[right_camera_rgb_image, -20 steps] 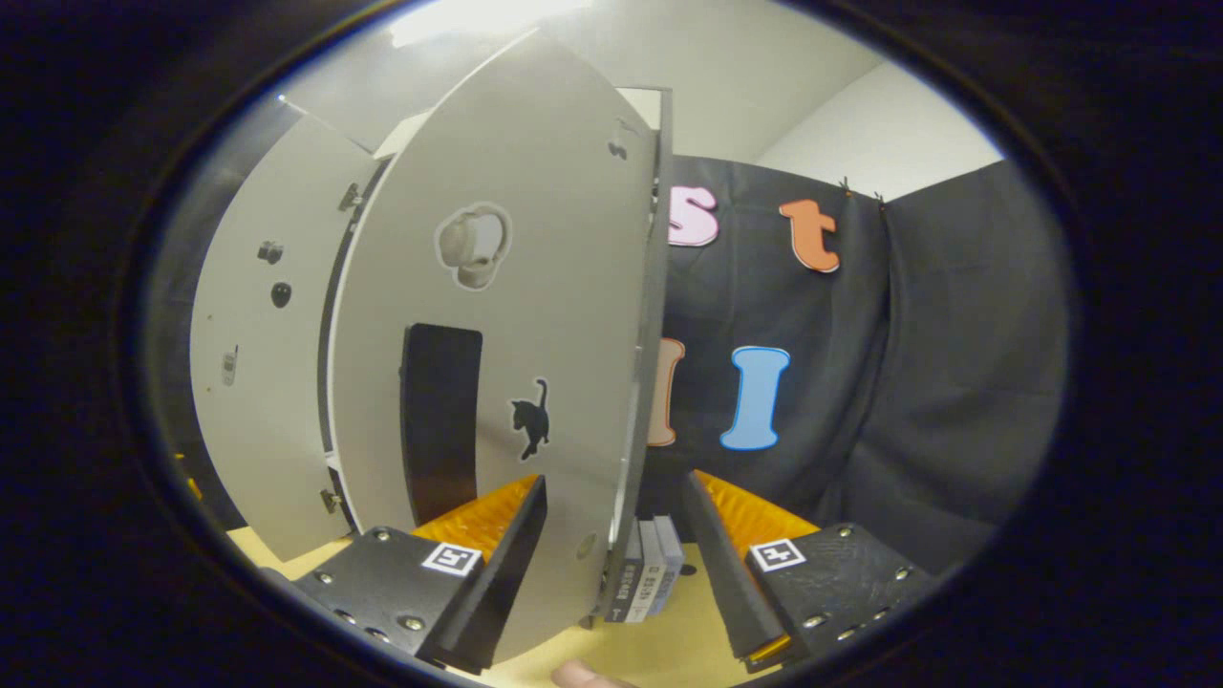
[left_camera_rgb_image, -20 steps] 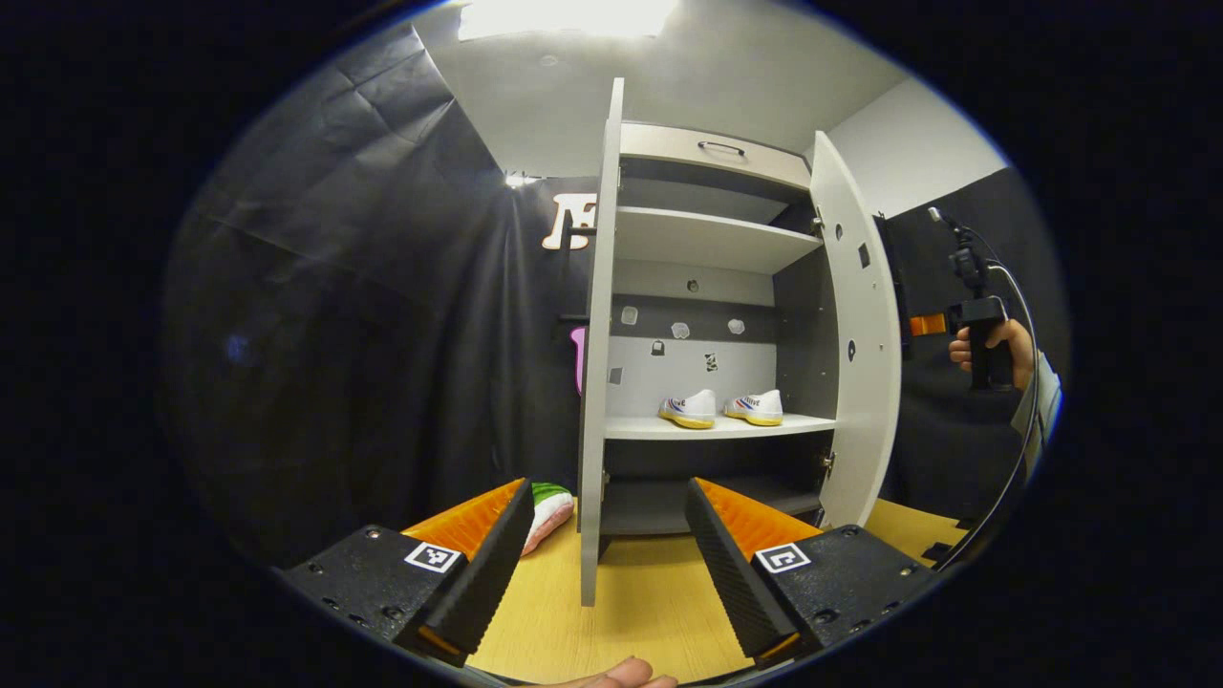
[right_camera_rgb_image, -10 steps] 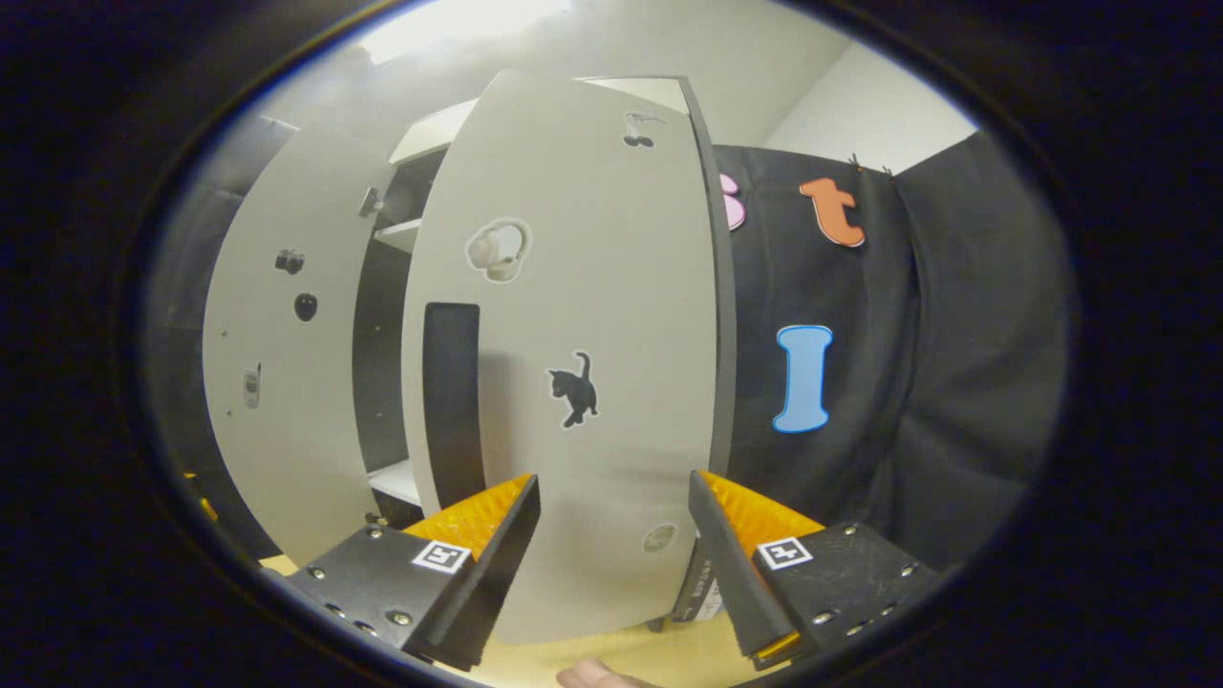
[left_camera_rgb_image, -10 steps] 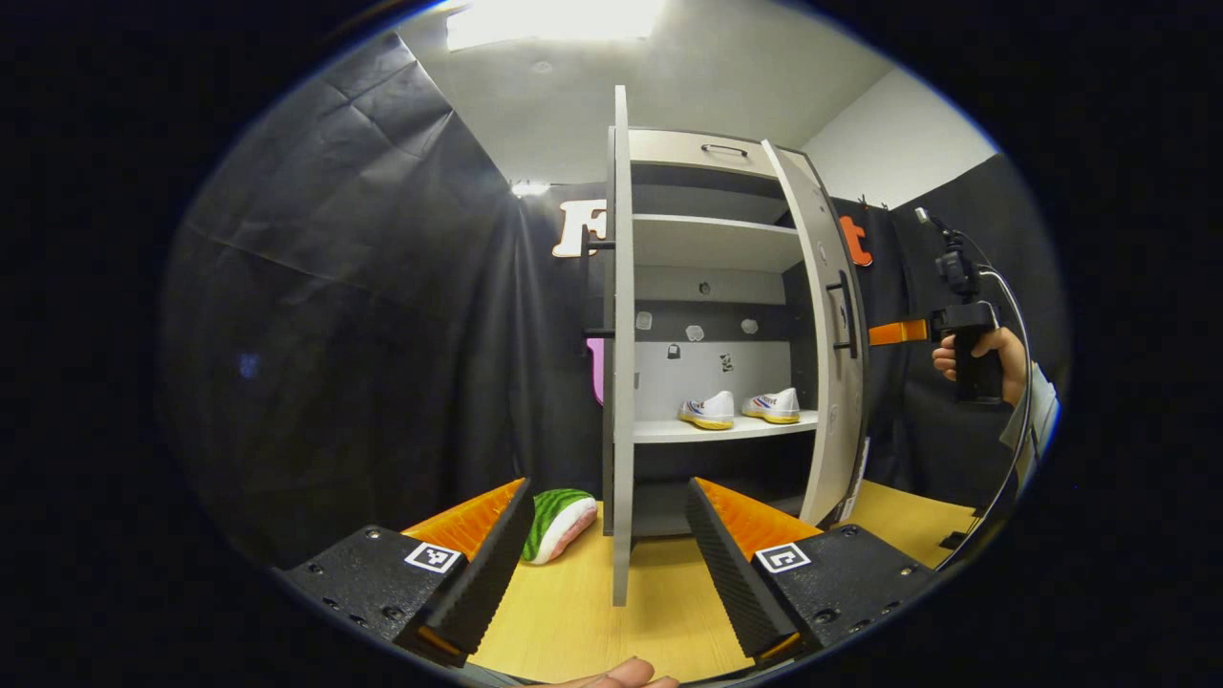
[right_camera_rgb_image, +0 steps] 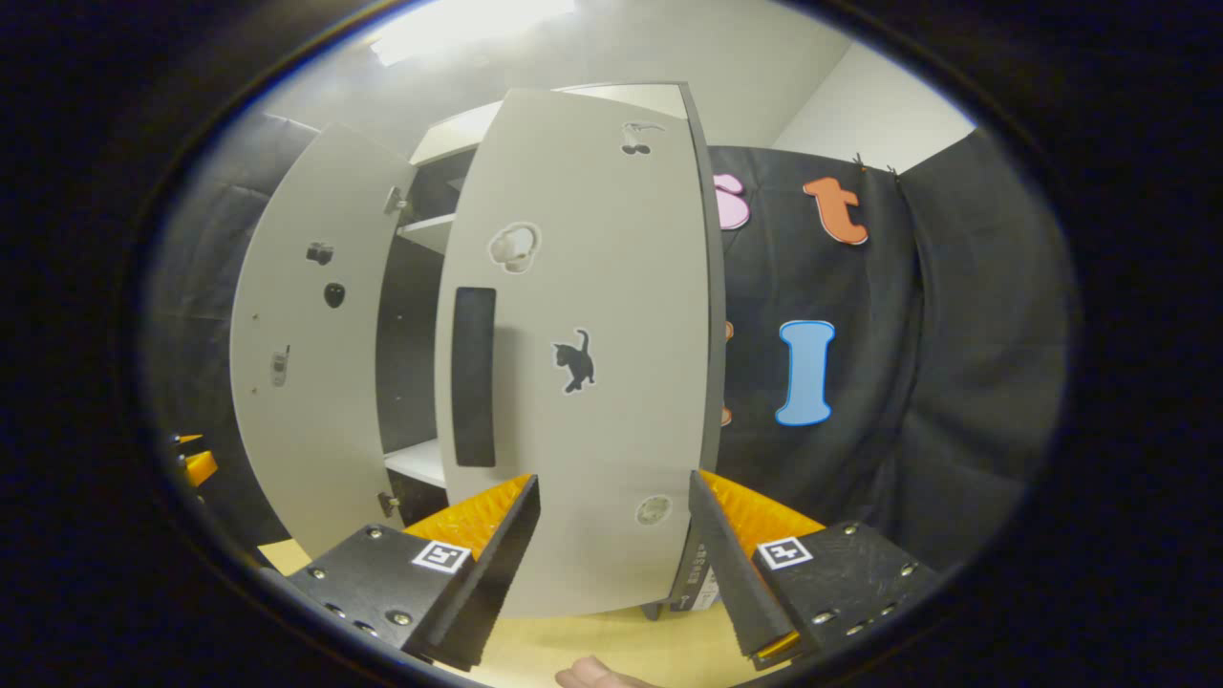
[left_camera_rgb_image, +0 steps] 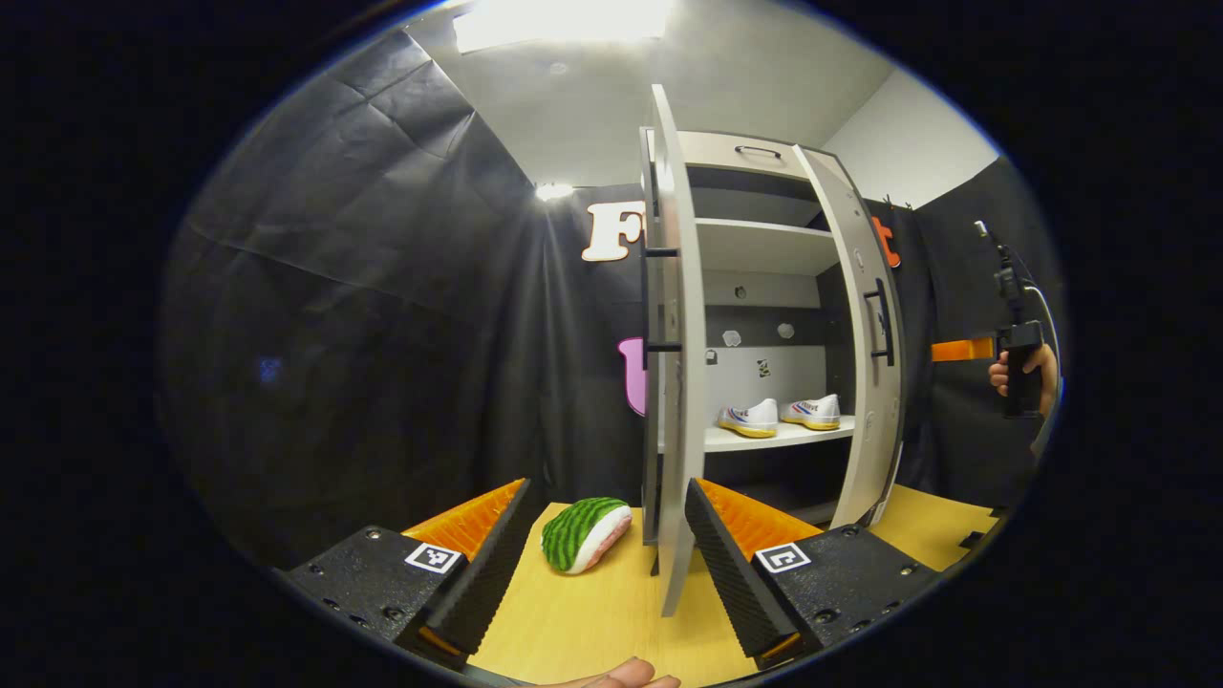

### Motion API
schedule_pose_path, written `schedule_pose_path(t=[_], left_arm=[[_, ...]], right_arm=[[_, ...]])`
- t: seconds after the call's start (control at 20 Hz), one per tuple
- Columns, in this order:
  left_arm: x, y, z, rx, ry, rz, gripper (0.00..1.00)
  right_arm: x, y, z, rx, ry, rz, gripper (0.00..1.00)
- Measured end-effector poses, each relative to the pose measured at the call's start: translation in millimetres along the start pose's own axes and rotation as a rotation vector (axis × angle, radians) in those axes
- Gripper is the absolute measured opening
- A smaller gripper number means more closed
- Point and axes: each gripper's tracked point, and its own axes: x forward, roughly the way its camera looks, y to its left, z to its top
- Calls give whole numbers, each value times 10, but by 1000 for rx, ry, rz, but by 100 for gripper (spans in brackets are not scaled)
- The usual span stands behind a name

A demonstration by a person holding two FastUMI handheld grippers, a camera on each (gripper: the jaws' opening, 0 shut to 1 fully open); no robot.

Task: Grab one shoe with the right hand and put it into the shoe cabinet, grab the other shoe with the left hand and put it into the shoe cabinet; then close the right door with the right hand and the left door with the left hand.

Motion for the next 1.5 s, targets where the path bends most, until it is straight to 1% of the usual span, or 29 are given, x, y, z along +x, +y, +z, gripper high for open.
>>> schedule_pose_path(t=[0.05, 0.1, 0.2, 0.3, 0.35, 0.4, 0.45, 0.5, 0.55, 0.6, 0.65, 0.7, 0.75, 0.8, 0.9, 0.95, 1.0, 1.05, 1.1, 1.15, 1.2, 1.25, 1.3, 1.35, 1.45, 1.5], left_arm=[[80, 81, 22, 5, -5, 8, 96], [159, 173, 33, 9, -5, 24, 96], [323, 350, 74, 16, -4, 52, 96], [514, 497, 151, 30, -13, 67, 96], [595, 560, 204, 36, -21, 65, 93], [687, 630, 257, 27, -36, 65, 96], [799, 688, 301, 14, -41, 66, 96], [890, 767, 285, 0, -26, 73, 96], [975, 849, 251, -14, -2, 84, 93], [1061, 896, 229, -27, 21, 87, 96], [1136, 930, 238, -34, 31, 76, 93], [1184, 959, 267, -38, 32, 62, 94], [1219, 980, 296, -40, 34, 54, 96], [1284, 999, 333, -49, 35, 51, 93], [1406, 975, 448, -69, 30, 45, 93], [1458, 927, 527, -71, 29, 31, 96], [1499, 858, 574, -70, 34, 17, 96], [1522, 800, 622, -63, 47, 9, 94], [1546, 714, 679, -61, 54, -7, 96], [1556, 596, 755, -67, 59, -28, 96], [1523, 494, 801, -77, 65, -46, 96], [1485, 403, 824, -79, 82, -60, 93], [1445, 306, 865, -72, 82, -86, 94], [1407, 228, 917, -52, 82, -88, 99], [1384, 248, 926, 3, 95, -50, 87], [1408, 236, 932, 10, 97, -43, 90]], right_arm=[[-76, 34, -34, 6, -1, 8, 94], [-154, 55, -63, 11, 0, 10, 92], [-312, 122, -112, 15, -5, 14, 93], [-455, 304, -96, 35, -33, 61, 93], [-552, 399, -75, 48, -58, 84, 94], [-642, 455, -50, 57, -81, 92, 94], [-737, 490, -55, 64, -102, 94, 93], [-815, 528, -66, 69, -110, 91, 92], [-897, 552, -82, 69, -115, 90, 92], [-956, 573, -91, 59, -118, 82, 92], [-1030, 588, -106, 48, -131, 66, 92], [-1097, 600, -117, 46, -142, 54, 94], [-1168, 599, -156, 40, -148, 41, 92], [-1221, 598, -180, 35, -154, 25, 92], [-1336, 580, -254, 32, -153, -9, 94], [-1378, 570, -299, 26, -148, -22, 92], [-1417, 586, -335, 20, -145, -28, 94], [-1467, 584, -368, 18, -146, -37, 95], [-1530, 558, -365, 25, -160, -51, 92], [-1592, 552, -355, 30, -176, -65, 94], [-1651, 539, -336, 31, -188, -74, 93], [-1701, 547, -330, 37, -198, -77, 92], [-1740, 555, -327, 43, -204, -75, 92], [-1777, 574, -337, 44, -205, -67, 93], [-1844, 609, -359, 29, -203, -55, 93], [-1876, 632, -344, 13, -209, -51, 92]])
